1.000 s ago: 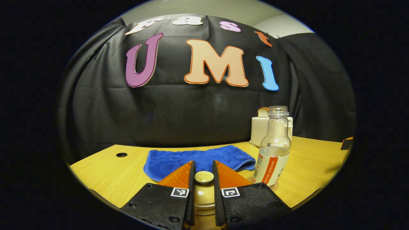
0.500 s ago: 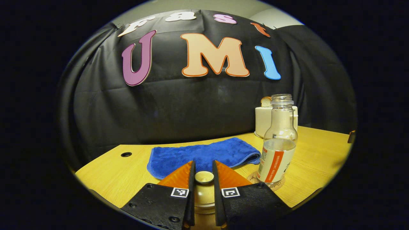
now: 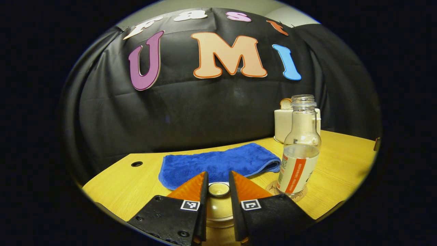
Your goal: Open the teacup lid with one hand, grasp the water bottle and pour water into the teacup with the other hand; after pouring, place the water bottle on the coaster and then close the teacup lid.
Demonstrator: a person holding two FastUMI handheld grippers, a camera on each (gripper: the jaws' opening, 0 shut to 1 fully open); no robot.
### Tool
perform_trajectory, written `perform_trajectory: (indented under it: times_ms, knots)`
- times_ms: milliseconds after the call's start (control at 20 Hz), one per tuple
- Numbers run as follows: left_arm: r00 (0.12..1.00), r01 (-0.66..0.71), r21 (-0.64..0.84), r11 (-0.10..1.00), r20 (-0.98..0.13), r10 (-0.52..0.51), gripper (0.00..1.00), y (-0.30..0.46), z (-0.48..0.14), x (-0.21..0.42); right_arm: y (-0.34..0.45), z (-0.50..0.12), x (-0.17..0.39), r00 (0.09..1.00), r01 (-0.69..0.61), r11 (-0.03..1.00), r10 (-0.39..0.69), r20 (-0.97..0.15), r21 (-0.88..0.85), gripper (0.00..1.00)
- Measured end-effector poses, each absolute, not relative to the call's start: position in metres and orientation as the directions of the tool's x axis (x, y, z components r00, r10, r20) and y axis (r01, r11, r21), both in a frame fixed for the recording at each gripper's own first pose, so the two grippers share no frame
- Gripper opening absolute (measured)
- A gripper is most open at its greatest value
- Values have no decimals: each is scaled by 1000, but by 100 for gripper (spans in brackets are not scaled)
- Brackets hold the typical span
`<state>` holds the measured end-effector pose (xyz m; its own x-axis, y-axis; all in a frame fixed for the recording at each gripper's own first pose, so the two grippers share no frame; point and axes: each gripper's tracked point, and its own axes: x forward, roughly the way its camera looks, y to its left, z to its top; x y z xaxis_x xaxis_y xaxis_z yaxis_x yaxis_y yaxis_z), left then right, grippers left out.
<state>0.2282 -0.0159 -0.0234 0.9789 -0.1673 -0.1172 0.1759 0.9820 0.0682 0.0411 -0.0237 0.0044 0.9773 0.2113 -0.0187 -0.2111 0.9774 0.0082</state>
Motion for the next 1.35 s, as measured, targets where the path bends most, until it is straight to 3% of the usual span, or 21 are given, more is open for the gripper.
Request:
perform_trajectory:
  times_ms: [50,400,500,650,1350]
  knots:
    - [977,188,57,980,-110,-181,33,-17,-22,226,-24,4,41,977,-211,977,211,-19,8,100]
    - [993,98,5,995,-65,-97,88,3,-17,217,-25,5,41,980,-197,980,197,-18,7,98]
    - [996,77,8,997,-55,-77,95,6,-14,203,-28,5,41,983,-180,984,180,-16,6,98]
    - [999,47,-1,999,-6,-47,95,12,-6,175,-30,6,41,988,-155,988,156,-15,5,98]
    - [1000,-3,-12,1000,6,3,94,15,-3,17,-18,8,19,997,-78,997,78,-16,1,98]
